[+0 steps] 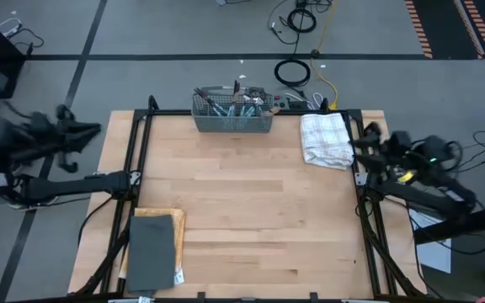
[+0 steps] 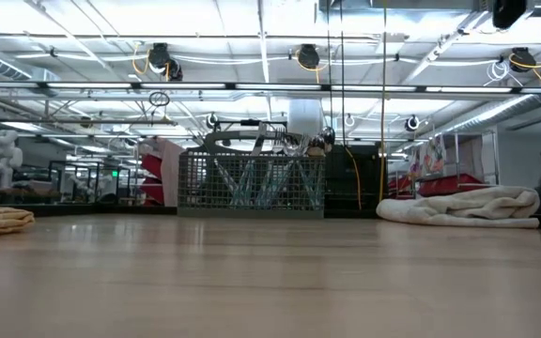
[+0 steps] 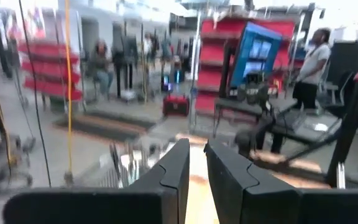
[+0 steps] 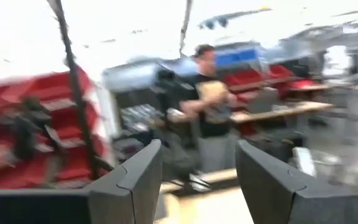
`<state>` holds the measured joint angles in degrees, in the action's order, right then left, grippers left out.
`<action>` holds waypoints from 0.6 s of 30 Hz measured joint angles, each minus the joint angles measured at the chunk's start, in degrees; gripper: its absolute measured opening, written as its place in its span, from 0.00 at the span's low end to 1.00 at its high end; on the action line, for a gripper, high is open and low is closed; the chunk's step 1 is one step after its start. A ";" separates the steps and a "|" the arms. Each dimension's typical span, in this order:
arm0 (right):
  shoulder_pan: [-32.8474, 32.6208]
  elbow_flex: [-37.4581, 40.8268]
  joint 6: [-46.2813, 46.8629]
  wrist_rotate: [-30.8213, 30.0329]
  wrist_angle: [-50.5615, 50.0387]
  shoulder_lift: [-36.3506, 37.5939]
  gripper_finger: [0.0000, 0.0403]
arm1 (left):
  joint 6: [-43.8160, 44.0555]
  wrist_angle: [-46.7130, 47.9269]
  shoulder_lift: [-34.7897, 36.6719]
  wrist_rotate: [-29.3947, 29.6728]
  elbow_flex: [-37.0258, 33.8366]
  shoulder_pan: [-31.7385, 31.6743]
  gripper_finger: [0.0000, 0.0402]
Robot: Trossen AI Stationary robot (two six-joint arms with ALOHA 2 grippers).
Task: Sort silverware
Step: Return to Home Position
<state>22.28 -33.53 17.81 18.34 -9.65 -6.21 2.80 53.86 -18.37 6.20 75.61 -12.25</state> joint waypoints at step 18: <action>-2.51 32.02 3.93 19.51 48.38 3.93 0.47 | 5.78 -13.93 18.16 -11.79 -37.56 -0.04 0.15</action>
<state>19.78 -1.50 21.75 37.85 38.74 -2.28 8.58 39.93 -0.21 -5.59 38.05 -12.29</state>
